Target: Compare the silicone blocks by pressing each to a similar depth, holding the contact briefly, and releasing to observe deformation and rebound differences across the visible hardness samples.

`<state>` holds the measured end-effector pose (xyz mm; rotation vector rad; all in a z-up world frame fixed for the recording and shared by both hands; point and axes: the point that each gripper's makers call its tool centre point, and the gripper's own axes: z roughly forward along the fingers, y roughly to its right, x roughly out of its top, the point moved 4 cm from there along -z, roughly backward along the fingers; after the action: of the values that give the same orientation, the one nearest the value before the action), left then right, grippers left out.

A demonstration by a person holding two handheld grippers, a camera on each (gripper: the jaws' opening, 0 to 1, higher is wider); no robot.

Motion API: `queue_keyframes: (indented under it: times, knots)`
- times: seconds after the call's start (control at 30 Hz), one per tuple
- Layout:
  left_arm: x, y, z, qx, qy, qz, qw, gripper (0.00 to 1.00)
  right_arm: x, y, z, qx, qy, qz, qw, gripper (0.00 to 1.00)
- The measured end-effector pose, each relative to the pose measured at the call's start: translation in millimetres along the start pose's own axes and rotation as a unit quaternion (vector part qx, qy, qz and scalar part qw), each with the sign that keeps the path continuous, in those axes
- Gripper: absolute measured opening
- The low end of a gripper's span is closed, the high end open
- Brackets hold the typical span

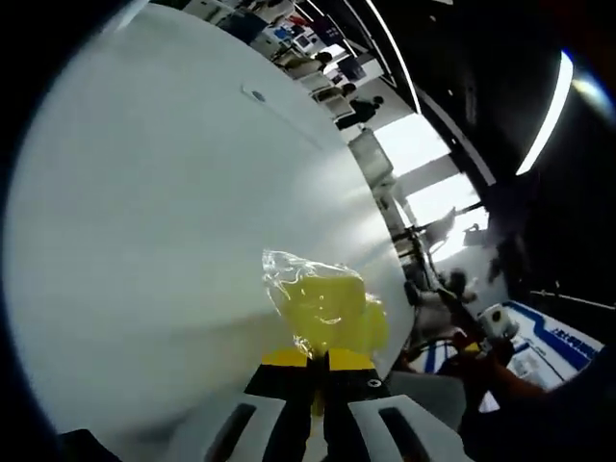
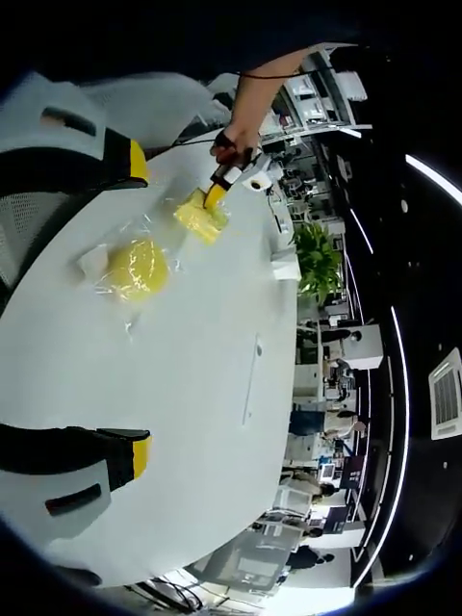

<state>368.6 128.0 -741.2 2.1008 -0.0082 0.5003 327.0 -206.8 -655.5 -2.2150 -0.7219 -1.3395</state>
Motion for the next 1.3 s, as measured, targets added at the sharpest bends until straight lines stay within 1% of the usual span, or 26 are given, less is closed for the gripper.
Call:
queue_keyframes:
  times: [0.1, 0.27, 0.37, 0.43, 0.5, 0.63, 0.7, 0.83, 0.97, 1.0, 1.03, 1.17, 1.3]
  knots:
    - [-3.6, -4.5, 4, 0.0, -0.009, -0.006, 0.9999, 0.01, -1.4, 1, 0, 0.0, -0.001, 0.001, 1.0, 0.97]
    - [-6.7, -9.8, 8, 0.003, -0.015, -0.016, 0.9997, 0.01, -1.5, 0, -1, -0.002, -0.001, 0.004, 1.0, 0.97]
    - [-8.9, -13.9, 9, 0.011, -0.025, -0.014, 0.9995, 0.01, -2.7, 1, -2, -0.003, -0.001, 0.006, 1.0, 0.97]
    - [-11.0, -18.1, 9, 0.026, -0.037, -0.007, 0.999, 0.01, -3.3, 1, -2, -0.003, -0.002, 0.006, 1.0, 0.97]
    - [-10.3, -16.7, 9, 0.022, -0.036, -0.009, 0.9991, 0.01, -2.9, 0, -2, -0.004, -0.001, 0.007, 1.0, 0.97]
    - [-9.6, -19.8, 10, 0.033, -0.039, -0.007, 0.9987, 0.01, -6.2, -3, -1, 0.0, -0.004, 0.008, 1.0, 0.97]
    - [-10.1, -19.8, 11, 0.044, -0.041, 0.002, 0.9982, 0.01, -7.2, -5, -1, 0.001, -0.004, 0.009, 1.0, 0.97]
    - [-9.2, -18.0, 14, 0.064, -0.052, 0.037, 0.9959, 0.02, -8.8, -7, 0, 0.002, -0.005, 0.009, 0.9999, 0.97]
    - [-9.2, -21.7, 15, 0.075, -0.058, 0.048, 0.9944, 0.02, -8.8, -8, 0, 0.003, -0.006, 0.011, 0.9999, 0.97]
    - [-9.2, -22.4, 15, 0.075, -0.057, 0.055, 0.9941, 0.03, -7.9, -8, 0, 0.003, -0.006, 0.012, 0.9999, 0.97]
    - [-9.3, -23.6, 15, 0.075, -0.054, 0.071, 0.9932, 0.03, -7.7, -8, 0, 0.003, -0.005, 0.012, 0.9999, 0.97]
    - [-9.6, -23.9, 16, 0.078, -0.054, 0.083, 0.992, 0.04, -6.4, -8, 0, 0.004, -0.001, 0.014, 0.9999, 0.97]
    - [-10.3, -25.9, 15, 0.076, -0.049, 0.086, 0.9921, 0.04, -7.1, -8, 0, 0.004, -0.001, 0.016, 0.9999, 0.97]
